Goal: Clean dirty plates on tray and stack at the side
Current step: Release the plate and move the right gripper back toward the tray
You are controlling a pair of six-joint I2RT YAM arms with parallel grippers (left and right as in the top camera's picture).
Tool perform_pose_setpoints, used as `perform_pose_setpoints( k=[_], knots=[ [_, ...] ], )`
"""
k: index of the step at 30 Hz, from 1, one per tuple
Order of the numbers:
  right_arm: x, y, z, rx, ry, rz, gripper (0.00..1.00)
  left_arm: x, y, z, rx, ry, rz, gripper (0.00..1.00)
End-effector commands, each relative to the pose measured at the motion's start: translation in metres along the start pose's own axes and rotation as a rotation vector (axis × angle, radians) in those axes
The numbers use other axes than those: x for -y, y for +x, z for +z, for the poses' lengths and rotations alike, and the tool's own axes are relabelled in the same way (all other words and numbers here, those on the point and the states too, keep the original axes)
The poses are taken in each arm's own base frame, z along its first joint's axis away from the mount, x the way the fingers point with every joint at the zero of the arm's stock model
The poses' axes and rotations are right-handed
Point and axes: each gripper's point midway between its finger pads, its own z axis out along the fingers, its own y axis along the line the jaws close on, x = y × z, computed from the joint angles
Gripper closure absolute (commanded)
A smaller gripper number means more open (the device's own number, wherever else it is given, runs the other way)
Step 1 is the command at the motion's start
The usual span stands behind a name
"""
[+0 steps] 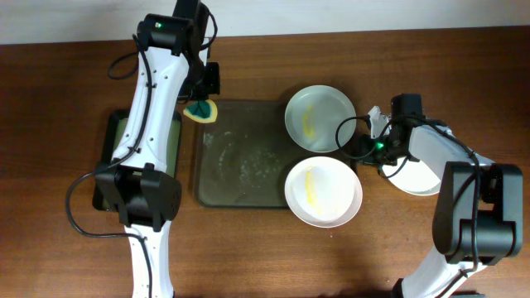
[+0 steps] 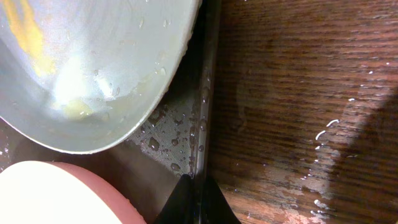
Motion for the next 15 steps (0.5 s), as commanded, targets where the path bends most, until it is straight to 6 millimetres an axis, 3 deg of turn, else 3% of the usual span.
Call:
perform_pose_setpoints(
  k=[1,2,4,7,10,15],
  knots=[
    [0.004,-0.005,0.000,0.007,0.027,-0.025,0.83,0.001,-0.003,-0.007,0.022,0.012,0.015,1.00],
    [0.001,-0.009,-0.005,0.002,0.023,-0.022,0.66,0.001,-0.003,-0.007,0.022,0.012,0.015,1.00],
    [-0.007,-0.016,-0.022,-0.028,0.022,-0.008,0.53,0.001,-0.004,-0.007,0.022,0.011,0.015,1.00],
    [-0.025,-0.026,-0.063,-0.087,0.023,0.019,0.46,-0.001,-0.004,-0.007,0.025,-0.002,0.015,1.00],
    [-0.033,-0.022,-0.104,-0.134,0.087,0.039,0.47,-0.003,-0.003,-0.007,0.019,-0.013,0.060,1.00],
    [-0.042,0.026,-0.155,-0.228,0.131,0.090,0.53,-0.007,0.011,-0.007,-0.038,-0.026,0.120,1.00]
  ],
)
